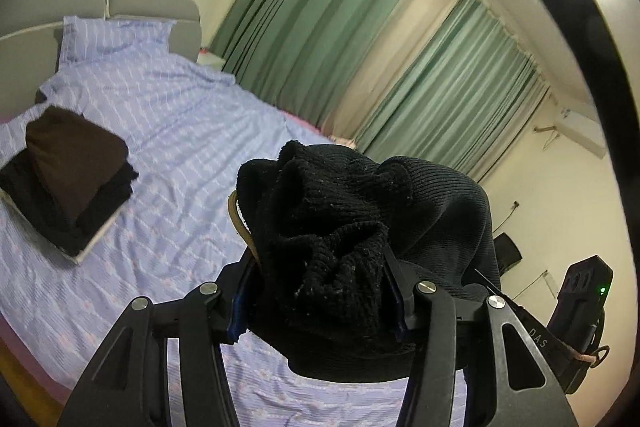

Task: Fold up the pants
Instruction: 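Carry the bundle with both tools and lower it onto the folded clothes stack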

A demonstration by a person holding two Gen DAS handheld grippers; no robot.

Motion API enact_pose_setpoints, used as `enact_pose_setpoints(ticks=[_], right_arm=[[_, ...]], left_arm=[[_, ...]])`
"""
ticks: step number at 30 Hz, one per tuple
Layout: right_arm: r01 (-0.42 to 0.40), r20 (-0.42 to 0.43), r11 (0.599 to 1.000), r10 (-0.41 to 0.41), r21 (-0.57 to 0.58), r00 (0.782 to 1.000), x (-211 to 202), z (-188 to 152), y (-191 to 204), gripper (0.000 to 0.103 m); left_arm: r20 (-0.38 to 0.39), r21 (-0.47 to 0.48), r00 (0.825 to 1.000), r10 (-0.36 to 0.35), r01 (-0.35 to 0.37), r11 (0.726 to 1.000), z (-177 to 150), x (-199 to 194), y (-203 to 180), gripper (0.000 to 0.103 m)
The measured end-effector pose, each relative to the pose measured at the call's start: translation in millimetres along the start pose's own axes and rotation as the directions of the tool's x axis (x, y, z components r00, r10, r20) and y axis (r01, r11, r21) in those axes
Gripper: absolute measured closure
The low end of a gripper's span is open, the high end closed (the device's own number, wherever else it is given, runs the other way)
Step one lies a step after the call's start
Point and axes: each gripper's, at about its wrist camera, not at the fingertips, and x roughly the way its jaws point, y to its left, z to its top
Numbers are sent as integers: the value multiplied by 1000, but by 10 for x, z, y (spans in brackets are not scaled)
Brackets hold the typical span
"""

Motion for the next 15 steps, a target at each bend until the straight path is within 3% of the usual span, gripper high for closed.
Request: enact_pose_setpoints(ticks=[4,10,15], right_arm=[[13,40,1000,-12,-9,999,11,13,406,62],[69,88,996,-73,50,994,215,-152,1178,62],[65,72,995,-71,79,995,460,-288,1678,62]], left_arm=[[17,13,999,-45,45,999,166,-242,326,52],[-45,73,994,-100,103,992,592,-519,920,52],[-68,67,994,-81,85,994,761,-772,1356,52]])
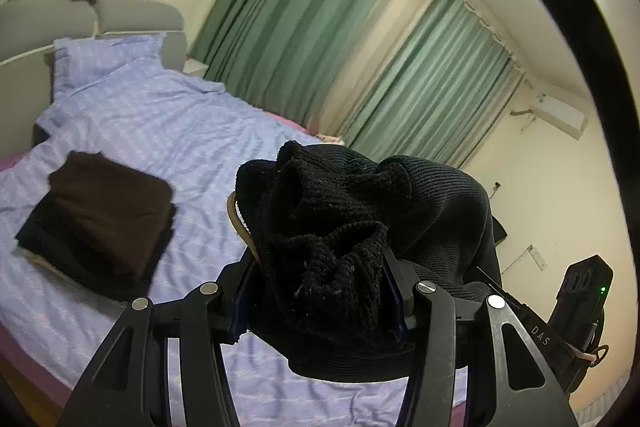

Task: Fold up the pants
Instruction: 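Carry the bundle with both tools and lower it onto the folded clothes stack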

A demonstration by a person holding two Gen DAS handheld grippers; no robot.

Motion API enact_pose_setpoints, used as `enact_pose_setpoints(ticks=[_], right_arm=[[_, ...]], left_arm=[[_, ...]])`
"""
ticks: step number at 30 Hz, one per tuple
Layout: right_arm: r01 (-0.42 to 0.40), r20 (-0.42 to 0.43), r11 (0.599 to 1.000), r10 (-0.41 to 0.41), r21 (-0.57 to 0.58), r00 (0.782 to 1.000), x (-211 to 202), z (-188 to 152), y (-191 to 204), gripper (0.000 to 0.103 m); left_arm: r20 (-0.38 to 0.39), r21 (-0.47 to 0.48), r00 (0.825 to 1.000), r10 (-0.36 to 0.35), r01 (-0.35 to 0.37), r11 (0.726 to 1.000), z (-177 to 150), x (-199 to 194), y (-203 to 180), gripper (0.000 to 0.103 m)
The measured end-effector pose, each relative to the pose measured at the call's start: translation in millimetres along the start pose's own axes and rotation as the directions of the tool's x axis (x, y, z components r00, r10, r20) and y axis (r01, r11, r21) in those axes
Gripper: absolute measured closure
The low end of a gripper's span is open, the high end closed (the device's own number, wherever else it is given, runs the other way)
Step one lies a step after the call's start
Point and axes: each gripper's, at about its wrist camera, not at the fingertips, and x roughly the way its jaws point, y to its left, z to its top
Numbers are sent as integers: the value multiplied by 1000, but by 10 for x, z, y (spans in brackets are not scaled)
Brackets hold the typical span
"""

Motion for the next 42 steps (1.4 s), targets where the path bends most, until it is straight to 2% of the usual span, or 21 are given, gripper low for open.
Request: enact_pose_setpoints(ticks=[6,13,17,22,31,42], right_arm=[[-37,-79,998,34,-46,996,162,-116,432,63],[-128,-155,991,119,-44,981,353,-257,557,62],[-130,-191,990,118,-49,974,502,-284,674,63],[-119,-194,992,110,-39,975,796,-295,977,62],[-40,-211,996,56,77,976,1654,-417,1432,62],[52,-285,997,-33,57,958,2977,-312,1781,63]], left_arm=[[-10,-104,999,38,-39,994,-50,-352,427,52],[-5,-149,992,128,-128,981,-184,-593,711,52],[-14,-179,991,131,-131,975,-130,-637,946,52],[-31,-175,993,113,-117,978,80,-617,1457,52],[-135,-107,988,70,-85,991,807,-197,2416,52],[-243,-82,970,23,-44,996,1483,792,3442,53]])
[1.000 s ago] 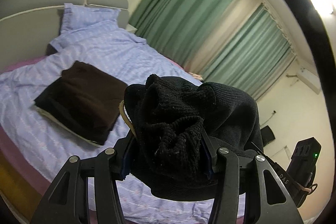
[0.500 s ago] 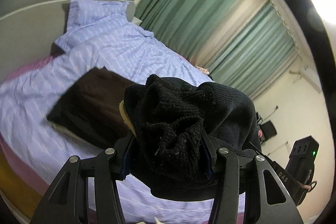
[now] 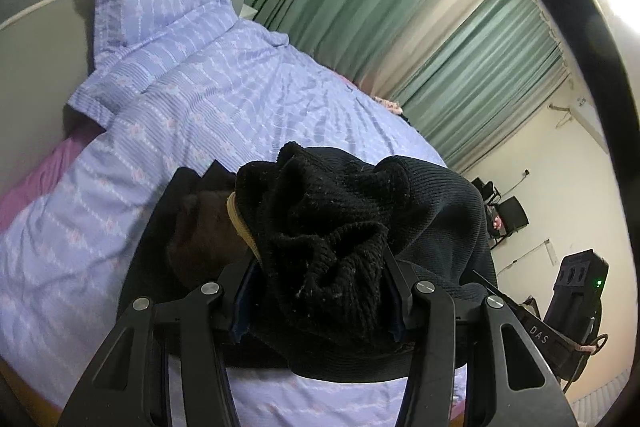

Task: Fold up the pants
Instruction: 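Carry the bundle with both tools and lower it onto the folded clothes stack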

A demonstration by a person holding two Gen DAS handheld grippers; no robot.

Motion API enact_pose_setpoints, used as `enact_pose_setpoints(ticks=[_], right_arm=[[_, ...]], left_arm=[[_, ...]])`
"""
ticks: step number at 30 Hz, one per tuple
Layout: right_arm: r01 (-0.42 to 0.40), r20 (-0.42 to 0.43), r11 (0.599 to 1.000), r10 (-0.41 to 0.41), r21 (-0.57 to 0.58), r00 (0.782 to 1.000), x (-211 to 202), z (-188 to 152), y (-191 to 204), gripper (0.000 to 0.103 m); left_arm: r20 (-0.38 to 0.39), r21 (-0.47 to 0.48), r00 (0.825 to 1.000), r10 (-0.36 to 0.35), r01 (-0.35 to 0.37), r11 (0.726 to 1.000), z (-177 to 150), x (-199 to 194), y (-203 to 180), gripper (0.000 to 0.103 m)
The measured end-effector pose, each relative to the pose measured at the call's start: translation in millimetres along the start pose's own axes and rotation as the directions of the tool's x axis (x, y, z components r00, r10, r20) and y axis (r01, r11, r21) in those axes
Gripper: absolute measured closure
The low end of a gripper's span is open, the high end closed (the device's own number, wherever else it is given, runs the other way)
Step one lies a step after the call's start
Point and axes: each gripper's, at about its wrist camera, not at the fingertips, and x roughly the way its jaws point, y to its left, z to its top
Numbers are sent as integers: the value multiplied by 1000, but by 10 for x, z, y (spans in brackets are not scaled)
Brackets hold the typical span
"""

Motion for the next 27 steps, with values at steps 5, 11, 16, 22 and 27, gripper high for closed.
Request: enact_pose_setpoints(ticks=[5,11,16,22,27], right_arm=[[50,-36,999,-50,-3,998,490,175,-12,63],[111,-120,994,-112,-17,986,997,174,-70,62],[168,-181,983,-178,-73,967,1182,-7,-90,48],[234,-145,959,-258,-159,955,922,-136,39,36],[247,-159,957,-271,-155,949,806,-242,79,35]], left_arm=[[-36,-6,999,0,0,1000,247,453,263,53],[-110,-45,993,31,-37,998,287,946,613,53],[-170,4,982,84,-84,996,207,1098,758,48],[-175,137,965,195,-172,976,168,984,712,32],[-192,205,938,289,-250,946,121,888,675,21]])
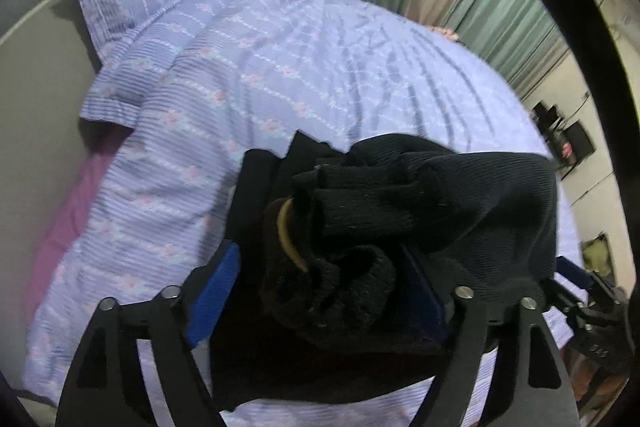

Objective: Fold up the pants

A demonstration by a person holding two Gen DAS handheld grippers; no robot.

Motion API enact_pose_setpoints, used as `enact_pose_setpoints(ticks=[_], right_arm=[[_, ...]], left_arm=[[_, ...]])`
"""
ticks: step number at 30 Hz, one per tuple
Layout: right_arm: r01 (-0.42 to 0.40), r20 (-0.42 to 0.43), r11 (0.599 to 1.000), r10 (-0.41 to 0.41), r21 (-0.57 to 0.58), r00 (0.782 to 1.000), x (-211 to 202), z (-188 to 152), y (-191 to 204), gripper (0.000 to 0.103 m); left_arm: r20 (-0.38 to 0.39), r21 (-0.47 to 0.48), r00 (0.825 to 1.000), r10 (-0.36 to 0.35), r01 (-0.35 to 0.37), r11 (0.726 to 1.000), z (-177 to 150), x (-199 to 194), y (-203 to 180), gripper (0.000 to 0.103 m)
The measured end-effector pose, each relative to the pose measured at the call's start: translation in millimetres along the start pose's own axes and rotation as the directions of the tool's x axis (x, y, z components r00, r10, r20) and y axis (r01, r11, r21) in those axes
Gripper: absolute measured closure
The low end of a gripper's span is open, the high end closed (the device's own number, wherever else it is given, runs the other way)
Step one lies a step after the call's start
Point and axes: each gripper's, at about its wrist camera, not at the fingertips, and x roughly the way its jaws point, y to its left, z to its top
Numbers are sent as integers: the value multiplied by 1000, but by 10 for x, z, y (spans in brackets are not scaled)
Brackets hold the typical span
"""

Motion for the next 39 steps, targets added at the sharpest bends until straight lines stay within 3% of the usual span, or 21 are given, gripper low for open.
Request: enact_pose_setpoints(ticks=[5,9,12,13,17,23,29,35,39], right_arm=[[3,-20,1000,-4,-13,1000,-53,-59,63,34],[-14,12,999,15,-47,1000,-266,-78,156,29],[-18,73,998,22,-54,997,-533,-79,202,28],[-20,91,998,25,-51,996,-630,-76,202,24],[17,196,1000,-14,-14,980,-1088,-90,117,3],[88,265,995,-96,43,959,-1710,-225,-111,2],[106,309,990,-130,94,942,-2285,-493,-427,2],[114,332,984,-154,136,931,-2781,-796,-851,2],[144,343,980,-182,133,922,-3047,-998,-1172,2]], left_arm=[[4,-26,999,46,-46,999,-64,-183,49,21],[47,-24,995,87,-86,996,-90,-413,33,21],[94,-5,992,81,-81,997,-120,-676,-85,21],[116,7,990,81,-83,997,-141,-783,-146,21],[202,53,975,89,-101,993,-243,-1196,-442,8],[329,146,943,55,-108,983,-537,-1768,-1044,0],[336,214,941,-30,-46,976,-782,-2066,-1654,0],[336,226,939,-68,-10,974,-1085,-2217,-2278,0],[334,233,941,-58,-23,972,-1337,-2247,-2709,0]])
